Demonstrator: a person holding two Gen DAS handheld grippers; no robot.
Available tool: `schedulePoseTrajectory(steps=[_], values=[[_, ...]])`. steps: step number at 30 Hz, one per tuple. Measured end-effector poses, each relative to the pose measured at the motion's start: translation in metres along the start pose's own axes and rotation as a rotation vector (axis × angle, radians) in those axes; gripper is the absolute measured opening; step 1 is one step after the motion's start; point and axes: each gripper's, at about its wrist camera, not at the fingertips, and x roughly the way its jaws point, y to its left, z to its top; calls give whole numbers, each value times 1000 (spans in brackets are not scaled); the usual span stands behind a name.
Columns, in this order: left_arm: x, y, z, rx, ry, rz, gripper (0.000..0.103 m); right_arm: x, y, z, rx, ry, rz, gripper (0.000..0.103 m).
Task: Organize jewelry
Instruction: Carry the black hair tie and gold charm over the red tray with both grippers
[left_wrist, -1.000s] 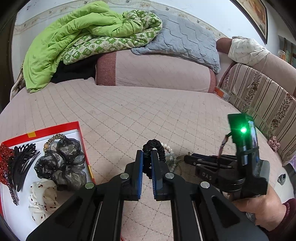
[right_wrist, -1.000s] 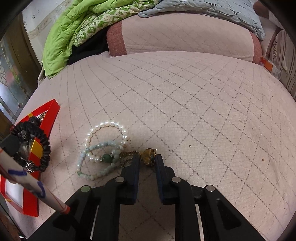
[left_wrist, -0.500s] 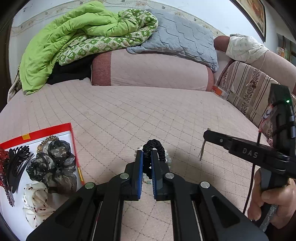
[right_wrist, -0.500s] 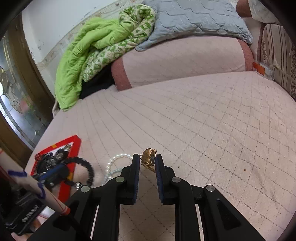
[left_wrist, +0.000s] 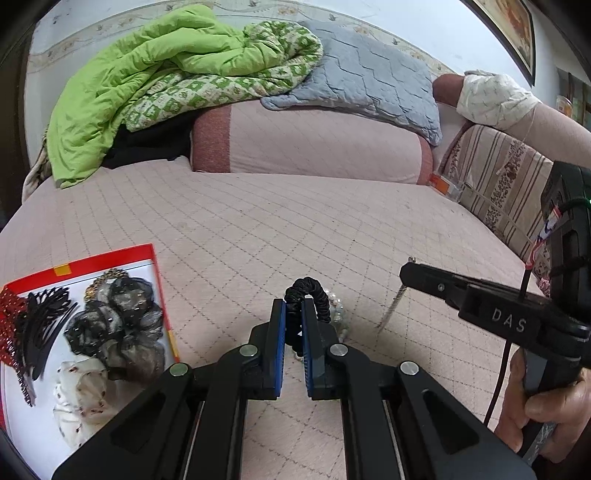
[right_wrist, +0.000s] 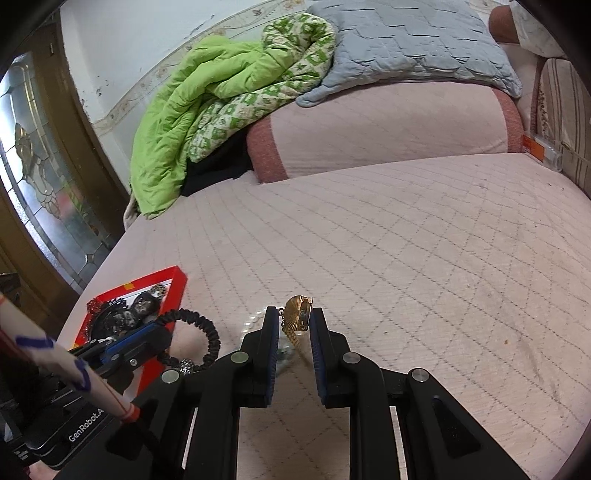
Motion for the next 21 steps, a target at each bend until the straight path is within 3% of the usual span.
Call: schedulePoseTrajectory(steps=[8, 21], values=[[-41, 21, -9, -38, -47, 59, 8, -9, 41, -12, -68, -17, 78, 18], [-124, 104, -54, -165, -72, 239, 8, -20, 122, -37, -194, -40, 258, 18]])
